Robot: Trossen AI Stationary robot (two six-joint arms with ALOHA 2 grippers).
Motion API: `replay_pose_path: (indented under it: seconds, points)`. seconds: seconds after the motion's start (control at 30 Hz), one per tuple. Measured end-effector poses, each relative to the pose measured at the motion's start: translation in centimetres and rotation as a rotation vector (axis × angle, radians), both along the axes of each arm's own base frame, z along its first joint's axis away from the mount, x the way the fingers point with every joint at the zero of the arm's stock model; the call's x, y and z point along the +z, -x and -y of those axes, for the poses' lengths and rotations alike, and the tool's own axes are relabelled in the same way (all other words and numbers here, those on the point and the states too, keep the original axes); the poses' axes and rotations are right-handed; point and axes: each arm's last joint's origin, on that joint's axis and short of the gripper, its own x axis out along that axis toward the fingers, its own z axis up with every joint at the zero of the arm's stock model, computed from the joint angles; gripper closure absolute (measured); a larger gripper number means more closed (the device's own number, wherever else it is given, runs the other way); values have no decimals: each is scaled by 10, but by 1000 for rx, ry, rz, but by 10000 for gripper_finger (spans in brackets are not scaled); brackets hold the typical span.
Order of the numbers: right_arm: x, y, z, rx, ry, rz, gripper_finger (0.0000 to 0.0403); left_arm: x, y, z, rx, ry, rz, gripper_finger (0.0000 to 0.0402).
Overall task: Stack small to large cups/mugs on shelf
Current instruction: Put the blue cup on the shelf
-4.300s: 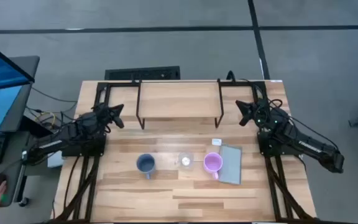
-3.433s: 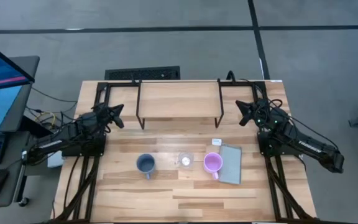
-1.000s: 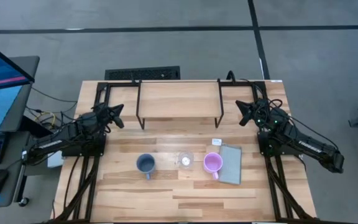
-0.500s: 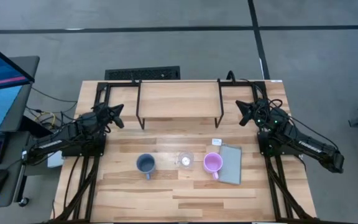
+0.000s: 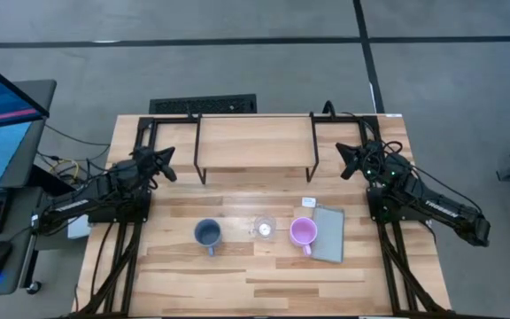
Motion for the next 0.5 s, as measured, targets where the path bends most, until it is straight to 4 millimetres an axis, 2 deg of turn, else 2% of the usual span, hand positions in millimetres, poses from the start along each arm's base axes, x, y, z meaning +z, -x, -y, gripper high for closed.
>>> replay_pose_path:
  seconds: [0.27,0.37,0.5]
  points:
    - [0,0,0,-2,0,0,370,0,-1,1,-48,23,19,395]
    - [0,0,0,-2,0,0,370,1,-2,2,-83,19,24,368]
    - [0,0,0,-2,0,0,370,3,-3,2,-104,9,56,311]
